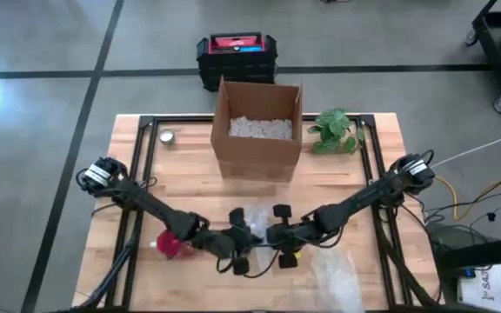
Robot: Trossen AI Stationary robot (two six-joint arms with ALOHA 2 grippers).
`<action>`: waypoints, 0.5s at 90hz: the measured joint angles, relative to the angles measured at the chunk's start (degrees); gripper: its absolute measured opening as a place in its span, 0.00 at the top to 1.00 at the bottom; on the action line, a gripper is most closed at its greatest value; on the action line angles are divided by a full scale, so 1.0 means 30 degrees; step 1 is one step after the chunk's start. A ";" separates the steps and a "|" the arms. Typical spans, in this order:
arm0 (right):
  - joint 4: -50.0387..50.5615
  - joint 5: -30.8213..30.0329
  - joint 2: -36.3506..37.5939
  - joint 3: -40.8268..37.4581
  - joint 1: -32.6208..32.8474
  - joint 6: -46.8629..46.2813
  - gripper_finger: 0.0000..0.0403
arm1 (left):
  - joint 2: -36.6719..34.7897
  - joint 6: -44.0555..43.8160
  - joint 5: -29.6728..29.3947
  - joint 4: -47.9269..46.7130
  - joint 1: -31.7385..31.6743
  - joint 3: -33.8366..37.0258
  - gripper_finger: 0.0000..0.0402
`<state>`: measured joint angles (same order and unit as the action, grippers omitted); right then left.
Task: Wrap mug
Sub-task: Wrap the white mug with bubble wrap
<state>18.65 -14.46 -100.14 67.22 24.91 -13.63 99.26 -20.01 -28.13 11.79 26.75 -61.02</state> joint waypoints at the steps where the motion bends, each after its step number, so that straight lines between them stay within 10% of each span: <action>1: 0.0000 -0.0001 0.0001 0.0000 0.0000 0.0000 0.99 | 0.0004 -0.0066 0.0017 -0.0015 -0.0072 0.0042 1.00; 45: 0.9076 -0.0271 0.0146 0.5370 -0.0022 0.0846 0.99 | 0.1712 -0.1493 0.1367 0.0271 -0.0847 0.0153 1.00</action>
<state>45.88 -15.27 -99.70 83.33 24.84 -11.09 104.40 -24.49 -24.02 12.60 24.21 -60.55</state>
